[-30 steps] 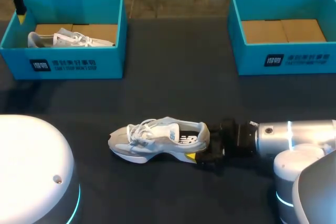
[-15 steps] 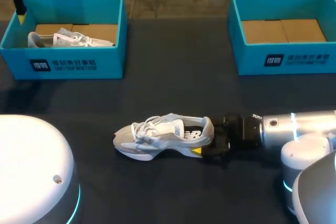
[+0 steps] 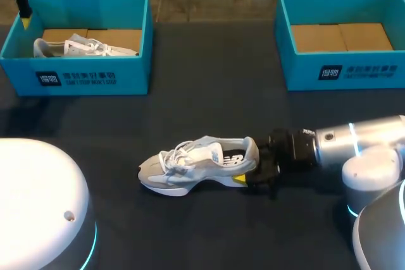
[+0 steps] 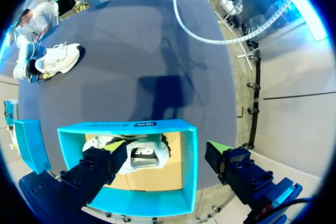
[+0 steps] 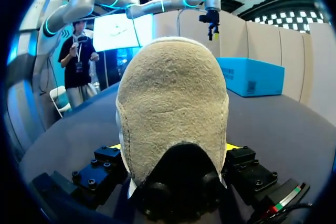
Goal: Take the shoe out of the shoebox, open the shoe tongue, remove and reinsert the insole, then place the shoe into the shoebox
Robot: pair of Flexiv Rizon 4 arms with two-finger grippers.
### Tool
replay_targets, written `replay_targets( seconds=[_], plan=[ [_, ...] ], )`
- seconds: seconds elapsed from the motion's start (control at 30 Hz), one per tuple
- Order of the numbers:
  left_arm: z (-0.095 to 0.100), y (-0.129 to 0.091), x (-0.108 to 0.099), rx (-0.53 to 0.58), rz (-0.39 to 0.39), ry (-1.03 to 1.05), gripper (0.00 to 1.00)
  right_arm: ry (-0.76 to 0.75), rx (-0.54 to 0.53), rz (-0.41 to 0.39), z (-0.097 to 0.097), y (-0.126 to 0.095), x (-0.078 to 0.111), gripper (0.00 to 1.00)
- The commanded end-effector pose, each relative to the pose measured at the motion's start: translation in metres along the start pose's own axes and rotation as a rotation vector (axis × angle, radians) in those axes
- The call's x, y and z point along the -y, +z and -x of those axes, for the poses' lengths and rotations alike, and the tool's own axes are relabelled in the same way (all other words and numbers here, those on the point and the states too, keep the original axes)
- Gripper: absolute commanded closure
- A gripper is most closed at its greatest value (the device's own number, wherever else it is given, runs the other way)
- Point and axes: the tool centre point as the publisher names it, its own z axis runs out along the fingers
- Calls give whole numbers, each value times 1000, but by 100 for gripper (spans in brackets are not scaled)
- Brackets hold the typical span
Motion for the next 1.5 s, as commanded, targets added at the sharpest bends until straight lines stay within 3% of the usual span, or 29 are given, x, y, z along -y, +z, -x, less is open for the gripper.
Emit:
replay_targets(
  seconds=[0.03,0.2,0.37,0.43,0.53,0.6,0.73,1.13,1.17,1.4,1.43,1.5],
  plan=[
    [0,0,1,-2,2,1,0,1,-1,-4,0,1,-2,100],
    [2,-3,1,9,10,-12,0,1,-1,-4,0,1,-2,100],
    [24,-2,24,32,0,-65,0,1,-1,-4,0,1,-2,100],
    [48,1,53,30,3,-62,0,1,-1,-4,0,1,-2,100],
    [70,-2,74,35,5,-122,0,1,-1,-4,0,1,-2,100],
    [86,-6,85,33,26,-279,0,1,-1,-4,0,1,-2,100],
    [112,-14,94,56,-149,-672,0,1,-1,-4,0,1,-2,100],
    [112,-14,94,56,-149,-672,0,1,-1,-4,0,1,-2,100],
    [115,-16,94,57,-179,-718,0,1,-1,-4,0,1,-2,100],
    [166,-8,136,56,-190,-1061,0,1,-1,-4,0,1,-2,100],
    [177,-9,145,65,-250,-1149,0,1,-1,-4,0,1,-2,100],
    [190,-7,158,88,-213,-1300,0,1,-1,-4,0,1,-2,100]
  ],
)
